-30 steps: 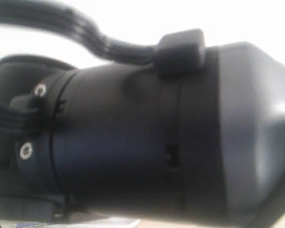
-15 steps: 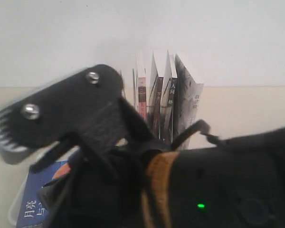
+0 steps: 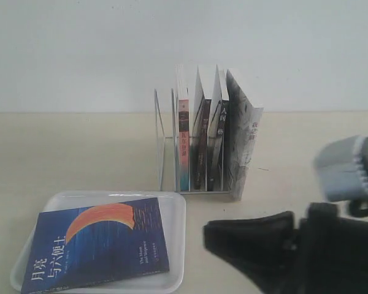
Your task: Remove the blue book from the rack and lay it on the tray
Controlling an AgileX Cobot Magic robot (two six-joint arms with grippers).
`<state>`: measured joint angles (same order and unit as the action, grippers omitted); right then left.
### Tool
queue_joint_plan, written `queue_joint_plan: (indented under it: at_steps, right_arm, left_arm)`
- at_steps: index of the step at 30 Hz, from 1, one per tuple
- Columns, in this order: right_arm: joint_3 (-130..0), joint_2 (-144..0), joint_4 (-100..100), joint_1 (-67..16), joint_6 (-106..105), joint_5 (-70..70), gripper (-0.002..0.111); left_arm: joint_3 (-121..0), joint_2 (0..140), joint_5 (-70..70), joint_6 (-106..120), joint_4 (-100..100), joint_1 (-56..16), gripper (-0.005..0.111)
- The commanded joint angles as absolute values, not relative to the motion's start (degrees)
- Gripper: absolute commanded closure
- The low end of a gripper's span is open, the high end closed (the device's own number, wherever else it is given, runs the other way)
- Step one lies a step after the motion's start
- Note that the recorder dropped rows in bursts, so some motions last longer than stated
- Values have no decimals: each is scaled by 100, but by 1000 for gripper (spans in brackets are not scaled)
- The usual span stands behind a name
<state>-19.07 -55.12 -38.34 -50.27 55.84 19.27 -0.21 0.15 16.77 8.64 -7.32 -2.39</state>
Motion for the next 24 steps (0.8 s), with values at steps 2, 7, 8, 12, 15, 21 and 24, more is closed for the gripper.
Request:
queue_joint_plan:
  at_steps: [2, 7, 8, 12, 15, 21, 24]
  right_arm:
    - [-1015, -3773, -3816, -4032, 5925, 2373, 108]
    - [-226, -2325, -3816, -2909, 5925, 2493, 108]
    - [-88, -2071, -3816, -2691, 5925, 2508, 108]
    - [0, -1323, -3816, -1992, 5989, 2483, 108]
    - [0, -969, -3816, -1687, 6005, 2555, 108]
    - [0, -868, -3803, -1551, 5567, 2506, 108]
    - [0, -868, -3826, -1551, 5510, 2362, 108]
  left_arm:
    - [0, 0, 1672, 870, -702, -226, 103]
    - [0, 0, 1672, 870, -702, -226, 103]
    - [0, 0, 1672, 870, -702, -226, 103]
    - [0, 0, 1672, 870, -702, -226, 103]
    - [0, 0, 1672, 870, -702, -226, 103]
    - [0, 0, 1672, 870, -702, -226, 103]
    - [0, 0, 1672, 870, -702, -226, 103]
